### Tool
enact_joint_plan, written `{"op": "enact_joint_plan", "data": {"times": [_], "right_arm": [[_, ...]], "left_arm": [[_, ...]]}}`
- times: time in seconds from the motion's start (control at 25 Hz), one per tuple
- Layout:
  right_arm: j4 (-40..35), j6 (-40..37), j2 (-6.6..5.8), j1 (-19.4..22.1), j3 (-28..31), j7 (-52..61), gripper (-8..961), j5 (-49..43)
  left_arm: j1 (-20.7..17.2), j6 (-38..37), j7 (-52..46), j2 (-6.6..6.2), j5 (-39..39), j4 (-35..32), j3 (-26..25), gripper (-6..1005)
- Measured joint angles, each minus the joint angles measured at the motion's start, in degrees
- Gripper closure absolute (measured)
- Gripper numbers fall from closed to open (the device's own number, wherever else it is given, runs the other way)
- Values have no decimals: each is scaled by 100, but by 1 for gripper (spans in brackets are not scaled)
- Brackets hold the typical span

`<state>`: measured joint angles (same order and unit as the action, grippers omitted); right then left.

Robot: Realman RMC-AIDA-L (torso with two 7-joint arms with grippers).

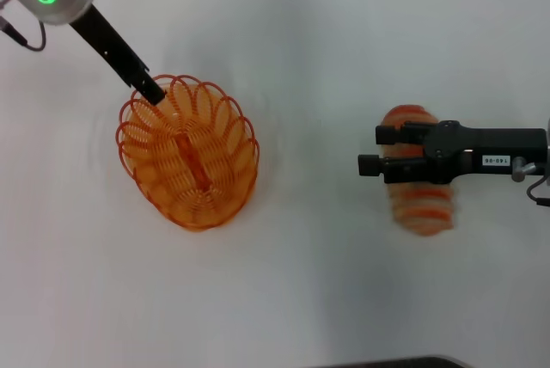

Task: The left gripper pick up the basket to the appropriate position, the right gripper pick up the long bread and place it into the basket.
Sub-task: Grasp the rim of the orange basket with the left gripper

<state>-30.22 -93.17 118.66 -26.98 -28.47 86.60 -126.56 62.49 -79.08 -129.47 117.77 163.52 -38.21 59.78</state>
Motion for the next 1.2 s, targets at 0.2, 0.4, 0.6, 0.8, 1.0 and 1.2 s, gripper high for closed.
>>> {"op": "enact_joint_plan", "data": {"times": [0.2, 0.4, 0.6, 0.8, 1.0, 1.2], "right_arm": [[8, 26, 10, -39, 0, 32, 8, 0], [8, 32, 11, -59, 7, 34, 8, 0], [29, 35, 9, -71, 15, 33, 8, -1], [68, 36, 8, -79, 19, 4, 9, -1], [72, 5, 8, -80, 15, -14, 9, -1], [72, -12, -15, -78, 16, -18, 8, -1]], "left_arm": [[-23, 304, -169, 92, 9, 229, 376, 235], [29, 465, -172, 156, 14, 419, 443, 235], [95, 473, -197, 161, 11, 525, 424, 358], [116, 499, -207, 160, 9, 543, 413, 643], [122, 537, -229, 159, -14, 543, 361, 744], [136, 526, -382, 167, -31, 488, 273, 838]]}}
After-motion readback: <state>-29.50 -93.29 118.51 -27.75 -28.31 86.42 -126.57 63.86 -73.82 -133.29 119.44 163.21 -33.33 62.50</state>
